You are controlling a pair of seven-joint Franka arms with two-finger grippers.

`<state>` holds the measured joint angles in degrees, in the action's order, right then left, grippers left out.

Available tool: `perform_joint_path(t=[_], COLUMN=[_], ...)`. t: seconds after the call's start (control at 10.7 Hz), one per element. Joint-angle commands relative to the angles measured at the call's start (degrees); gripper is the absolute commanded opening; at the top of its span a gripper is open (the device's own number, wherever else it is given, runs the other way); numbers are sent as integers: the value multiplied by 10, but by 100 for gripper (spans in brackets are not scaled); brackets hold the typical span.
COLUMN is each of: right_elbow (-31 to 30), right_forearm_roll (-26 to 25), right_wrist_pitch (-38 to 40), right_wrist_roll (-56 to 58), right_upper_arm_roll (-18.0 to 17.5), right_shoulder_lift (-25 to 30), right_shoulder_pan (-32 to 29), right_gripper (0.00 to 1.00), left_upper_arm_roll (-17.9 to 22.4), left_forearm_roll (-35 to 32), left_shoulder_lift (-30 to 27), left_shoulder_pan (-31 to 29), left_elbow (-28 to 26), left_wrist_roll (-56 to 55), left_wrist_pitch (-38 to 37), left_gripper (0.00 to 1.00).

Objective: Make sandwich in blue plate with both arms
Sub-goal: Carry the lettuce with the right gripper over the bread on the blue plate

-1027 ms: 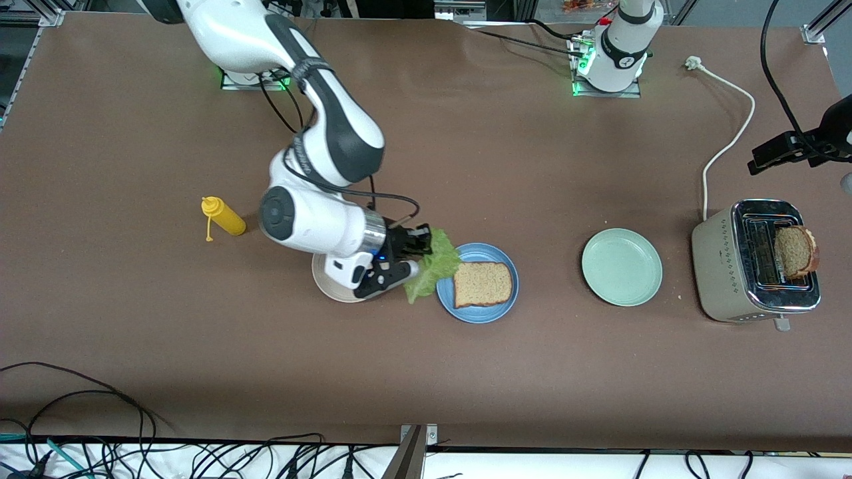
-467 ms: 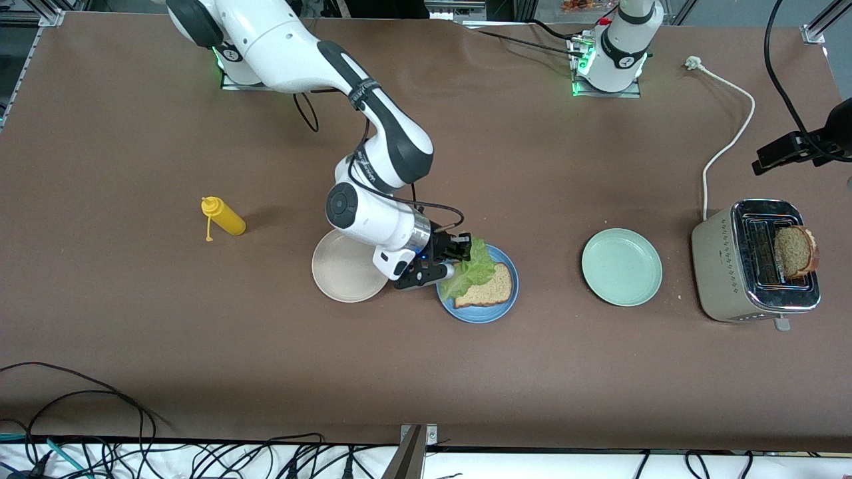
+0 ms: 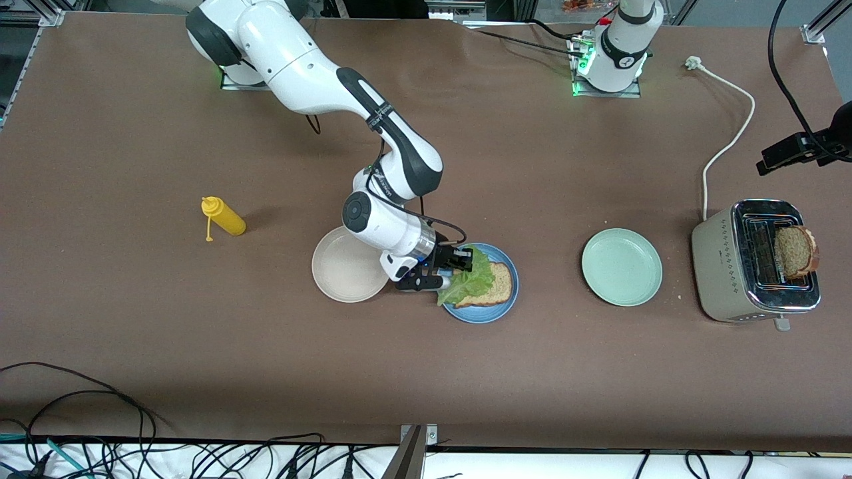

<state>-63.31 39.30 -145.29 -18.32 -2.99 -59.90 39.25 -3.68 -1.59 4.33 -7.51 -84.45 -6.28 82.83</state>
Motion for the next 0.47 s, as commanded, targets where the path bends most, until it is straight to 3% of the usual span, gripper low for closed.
perform_joint_path(t=[0.0, 0.37], right_elbow=[28, 29], right_forearm_roll=[9, 9], right_wrist_pitch=[-6, -25], right_wrist_roll=[-64, -76], right_upper_arm_roll=[-17, -17], right_shoulder_lift=[-12, -28], right_shoulder_pan=[-2, -2], right_gripper=[0, 0], left_upper_arm_roll=[-4, -4], left_forearm_roll=[-10, -10], left_shoulder_lift=[-2, -1], left_shoulder_pan=[-3, -3], left_elbow=[0, 3], left_wrist_roll=[-3, -3], left_wrist_pitch=[-6, -6], left_gripper=[100, 100])
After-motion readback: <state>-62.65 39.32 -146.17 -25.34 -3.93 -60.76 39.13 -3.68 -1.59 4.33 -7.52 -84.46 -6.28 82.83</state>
